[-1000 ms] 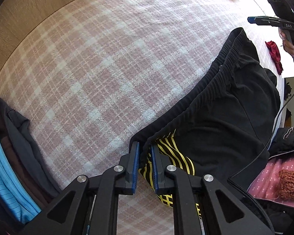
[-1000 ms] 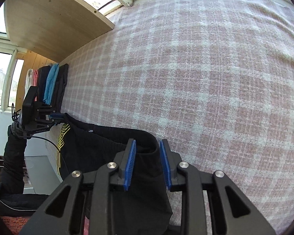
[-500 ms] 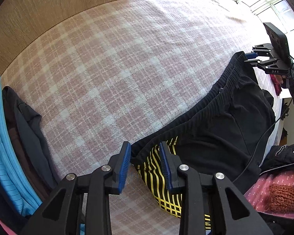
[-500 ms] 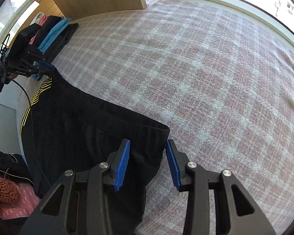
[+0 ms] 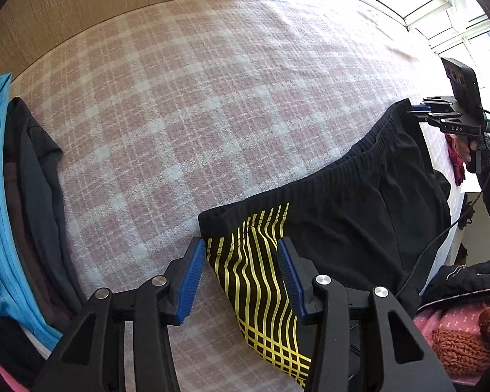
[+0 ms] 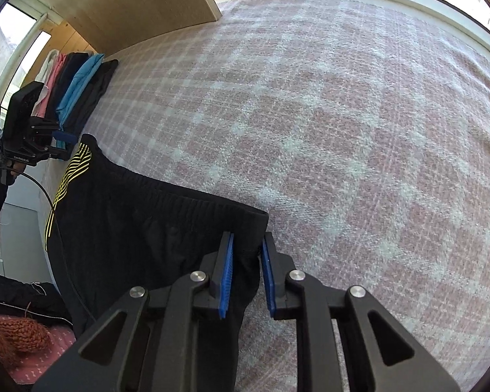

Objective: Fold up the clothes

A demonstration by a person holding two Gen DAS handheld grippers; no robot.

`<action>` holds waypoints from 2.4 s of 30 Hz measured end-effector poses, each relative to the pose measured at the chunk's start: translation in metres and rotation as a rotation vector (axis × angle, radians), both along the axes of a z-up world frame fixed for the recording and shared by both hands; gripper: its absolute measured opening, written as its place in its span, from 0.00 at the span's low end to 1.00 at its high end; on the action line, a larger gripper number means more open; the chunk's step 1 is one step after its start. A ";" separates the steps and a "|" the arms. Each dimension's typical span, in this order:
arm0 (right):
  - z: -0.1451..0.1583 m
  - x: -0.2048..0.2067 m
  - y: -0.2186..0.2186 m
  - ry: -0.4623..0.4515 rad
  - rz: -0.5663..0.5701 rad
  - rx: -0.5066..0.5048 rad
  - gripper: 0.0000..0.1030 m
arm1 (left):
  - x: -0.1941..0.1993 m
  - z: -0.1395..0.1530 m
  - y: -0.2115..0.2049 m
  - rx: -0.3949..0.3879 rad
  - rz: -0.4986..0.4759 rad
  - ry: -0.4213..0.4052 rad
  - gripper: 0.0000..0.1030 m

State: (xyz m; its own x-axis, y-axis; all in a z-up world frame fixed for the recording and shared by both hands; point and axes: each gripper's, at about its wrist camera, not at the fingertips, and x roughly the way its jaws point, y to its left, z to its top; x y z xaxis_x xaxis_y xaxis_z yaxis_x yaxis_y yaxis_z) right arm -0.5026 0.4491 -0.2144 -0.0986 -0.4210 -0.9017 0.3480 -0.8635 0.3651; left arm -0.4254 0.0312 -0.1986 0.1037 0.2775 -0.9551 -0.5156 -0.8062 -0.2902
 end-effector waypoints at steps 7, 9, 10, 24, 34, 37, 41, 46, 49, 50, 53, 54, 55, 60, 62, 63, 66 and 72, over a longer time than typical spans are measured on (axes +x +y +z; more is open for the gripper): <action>0.017 0.003 -0.022 0.021 -0.004 -0.002 0.27 | -0.007 -0.005 -0.007 -0.057 0.021 0.018 0.11; 0.012 0.000 -0.024 0.030 0.005 -0.014 0.32 | -0.008 -0.006 -0.013 -0.043 0.032 0.007 0.10; 0.010 -0.001 -0.026 0.035 0.010 -0.019 0.37 | -0.008 -0.006 -0.017 -0.030 0.043 -0.001 0.10; -0.009 -0.023 -0.042 0.020 0.071 -0.058 0.38 | -0.011 -0.009 -0.037 -0.003 0.067 -0.023 0.10; -0.023 -0.032 -0.017 -0.089 -0.005 -0.208 0.48 | -0.008 -0.007 -0.037 -0.008 0.057 0.017 0.11; -0.022 -0.021 -0.030 -0.034 0.007 -0.107 0.11 | 0.009 0.017 -0.040 0.031 0.064 0.118 0.09; 0.025 0.010 -0.014 0.095 -0.076 -0.207 0.09 | 0.038 0.085 -0.051 0.122 0.102 0.272 0.08; 0.139 0.066 0.007 0.360 -0.132 -0.262 0.09 | 0.063 0.202 -0.031 0.190 0.062 0.530 0.08; 0.217 0.095 0.018 0.525 -0.138 -0.251 0.08 | 0.075 0.283 -0.028 0.196 0.022 0.695 0.08; 0.246 0.104 0.016 0.587 -0.131 -0.228 0.08 | 0.080 0.308 -0.026 0.194 0.010 0.752 0.08; 0.317 0.128 0.011 0.742 -0.131 -0.161 0.08 | 0.097 0.375 -0.022 0.224 -0.002 0.876 0.08; 0.341 0.136 0.011 0.792 -0.137 -0.140 0.08 | 0.105 0.390 -0.023 0.234 0.000 0.903 0.08; 0.362 0.146 0.013 0.839 -0.152 -0.124 0.08 | 0.114 0.406 -0.024 0.243 0.000 0.930 0.08; 0.425 0.209 0.007 0.993 -0.179 -0.081 0.08 | 0.168 0.443 -0.023 0.229 -0.029 1.041 0.08; 0.439 0.235 0.003 1.040 -0.177 -0.064 0.08 | 0.192 0.459 -0.025 0.223 -0.045 1.079 0.08; 0.444 0.248 0.000 1.065 -0.178 -0.058 0.08 | 0.203 0.463 -0.024 0.217 -0.052 1.100 0.08; 0.461 0.285 -0.004 1.117 -0.167 -0.059 0.08 | 0.234 0.478 -0.024 0.202 -0.073 1.163 0.08; 0.480 0.333 -0.005 1.165 -0.152 -0.081 0.09 | 0.236 0.497 -0.041 0.260 -0.031 1.133 0.02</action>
State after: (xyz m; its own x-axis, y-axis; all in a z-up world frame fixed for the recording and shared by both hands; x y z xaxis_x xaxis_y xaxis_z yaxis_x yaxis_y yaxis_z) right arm -0.1701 0.4441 0.2658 -0.8993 -0.3861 -0.2052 0.4035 -0.9137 -0.0492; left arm -0.1899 -0.0100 0.2985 -0.7631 0.4911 -0.4202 -0.6044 -0.7726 0.1945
